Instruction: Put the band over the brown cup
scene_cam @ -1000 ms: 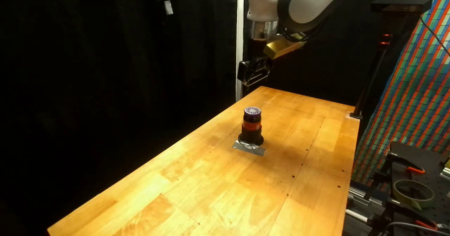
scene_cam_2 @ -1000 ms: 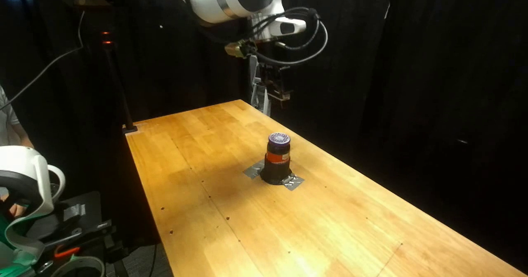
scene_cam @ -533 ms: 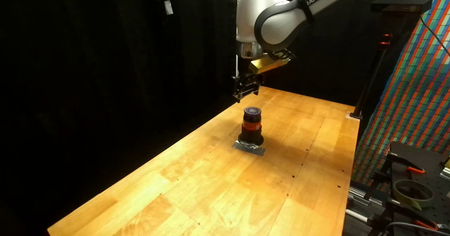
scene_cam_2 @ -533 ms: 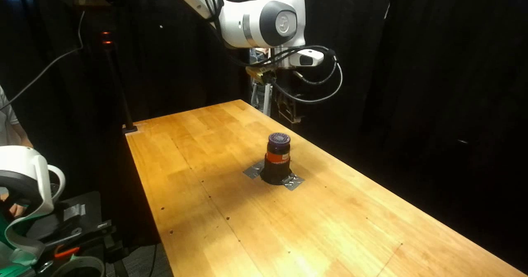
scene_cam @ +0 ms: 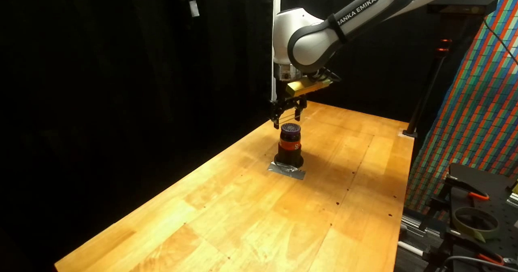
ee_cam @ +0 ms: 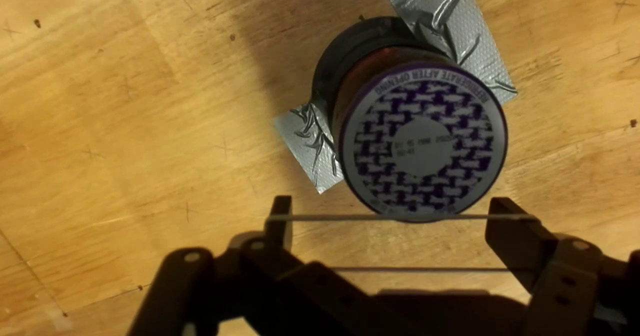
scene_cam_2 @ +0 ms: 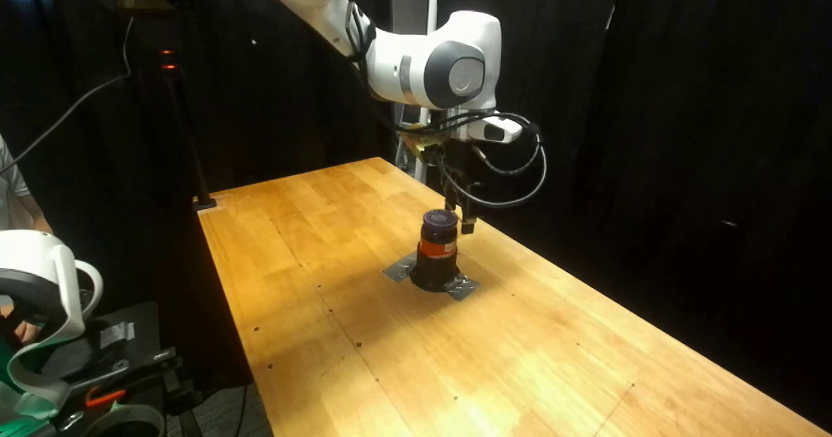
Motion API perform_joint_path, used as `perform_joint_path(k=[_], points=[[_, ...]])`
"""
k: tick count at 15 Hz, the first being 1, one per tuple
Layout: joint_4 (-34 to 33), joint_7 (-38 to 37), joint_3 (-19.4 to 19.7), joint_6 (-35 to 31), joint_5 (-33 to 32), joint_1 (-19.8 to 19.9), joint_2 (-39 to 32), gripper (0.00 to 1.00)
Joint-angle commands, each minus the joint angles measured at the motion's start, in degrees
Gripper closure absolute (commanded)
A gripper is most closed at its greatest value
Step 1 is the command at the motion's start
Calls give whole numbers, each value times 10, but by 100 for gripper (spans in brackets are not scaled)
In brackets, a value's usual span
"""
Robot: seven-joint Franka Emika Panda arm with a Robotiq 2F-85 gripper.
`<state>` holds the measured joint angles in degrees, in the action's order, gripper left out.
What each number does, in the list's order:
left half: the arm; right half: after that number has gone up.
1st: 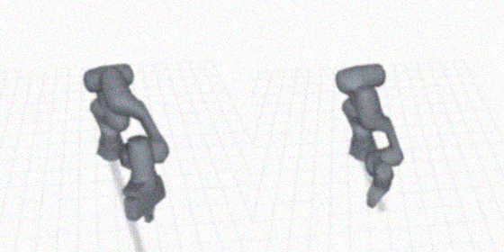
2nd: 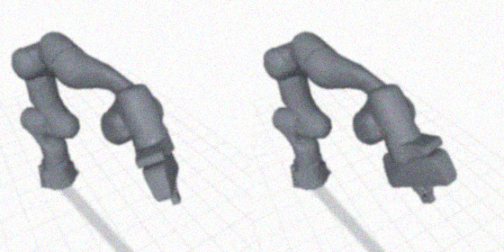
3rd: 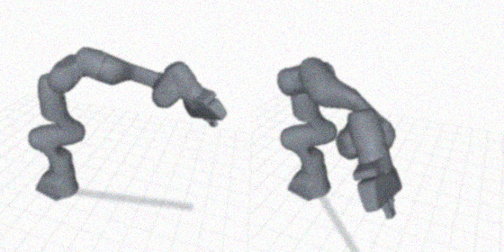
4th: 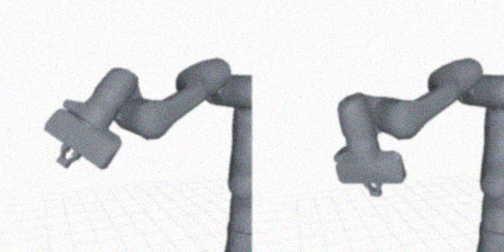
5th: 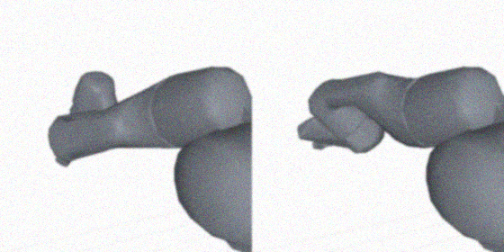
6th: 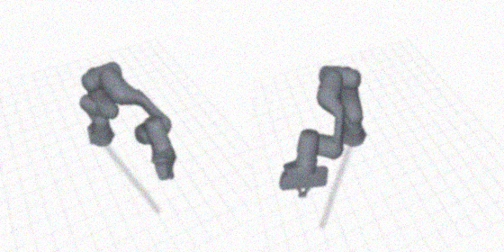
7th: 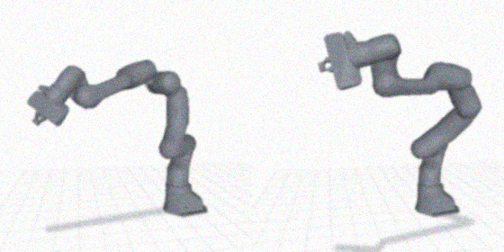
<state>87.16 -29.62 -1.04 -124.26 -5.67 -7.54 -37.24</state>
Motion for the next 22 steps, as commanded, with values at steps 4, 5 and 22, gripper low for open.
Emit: perform_joint_path(k=[4, 5, 22], points=[[-23, 21, 5, 12, 53, -3, -30, 0], [-22, 22, 5, 14, 58, -2, -31, 0], [143, 77, -9, -8, 101, 0, 69, 0]])
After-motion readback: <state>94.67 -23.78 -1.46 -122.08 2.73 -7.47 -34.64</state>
